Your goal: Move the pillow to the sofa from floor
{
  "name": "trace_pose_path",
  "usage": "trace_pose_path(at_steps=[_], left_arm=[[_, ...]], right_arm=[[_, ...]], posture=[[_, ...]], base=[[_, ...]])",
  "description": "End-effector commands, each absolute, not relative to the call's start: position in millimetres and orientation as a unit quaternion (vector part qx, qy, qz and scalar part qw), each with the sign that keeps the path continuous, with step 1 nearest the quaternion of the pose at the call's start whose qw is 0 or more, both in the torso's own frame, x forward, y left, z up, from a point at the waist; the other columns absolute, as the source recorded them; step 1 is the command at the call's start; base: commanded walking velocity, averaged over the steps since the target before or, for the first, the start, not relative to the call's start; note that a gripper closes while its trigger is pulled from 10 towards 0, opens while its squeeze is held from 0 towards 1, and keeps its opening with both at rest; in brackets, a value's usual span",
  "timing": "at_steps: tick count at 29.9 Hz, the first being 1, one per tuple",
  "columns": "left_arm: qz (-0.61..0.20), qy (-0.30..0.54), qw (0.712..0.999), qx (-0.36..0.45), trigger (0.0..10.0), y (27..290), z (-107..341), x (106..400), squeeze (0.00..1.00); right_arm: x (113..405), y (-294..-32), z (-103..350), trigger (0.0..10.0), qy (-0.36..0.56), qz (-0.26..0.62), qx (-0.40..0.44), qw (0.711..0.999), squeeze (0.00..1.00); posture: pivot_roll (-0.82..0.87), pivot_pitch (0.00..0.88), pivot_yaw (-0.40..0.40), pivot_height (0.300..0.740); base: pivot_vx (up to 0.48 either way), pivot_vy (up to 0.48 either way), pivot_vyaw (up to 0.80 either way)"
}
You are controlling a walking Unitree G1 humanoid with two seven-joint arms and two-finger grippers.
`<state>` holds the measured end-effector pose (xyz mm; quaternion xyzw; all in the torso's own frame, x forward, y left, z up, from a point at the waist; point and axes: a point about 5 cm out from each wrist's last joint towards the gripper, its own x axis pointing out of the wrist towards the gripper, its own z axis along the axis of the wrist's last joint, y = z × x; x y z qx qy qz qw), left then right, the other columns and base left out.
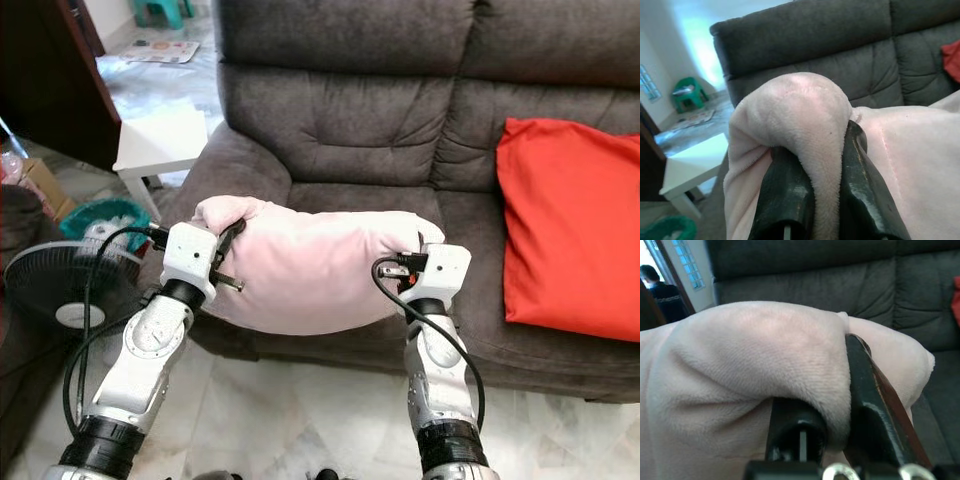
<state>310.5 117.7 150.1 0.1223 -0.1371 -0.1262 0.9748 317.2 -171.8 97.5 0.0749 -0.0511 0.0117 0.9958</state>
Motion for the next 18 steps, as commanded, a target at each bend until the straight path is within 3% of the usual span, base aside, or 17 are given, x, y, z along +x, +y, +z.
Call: trace_pose_path(at_steps=[1,18], left_arm=[[-0.135,-0.174,0.968,0.117,10.0,110.5,167.4,310.1,0.0],[-0.13,-0.189,0.966,0.119,10.0,111.2,175.2,309.8,0.0]], right_arm=[[323.5,-163.5,119.2,10.0,-0.095,0.034,0.069,0.993,0.0],[324.2,-160.5,123.8,10.0,-0.103,0.039,0.065,0.992,0.0]], posture=[[0.15,0.059,-0.033,0.74],[0.15,0.069,-0.032,0.74]], base=[[0.0,0.0,0.0],[0.0,0.0,0.0]])
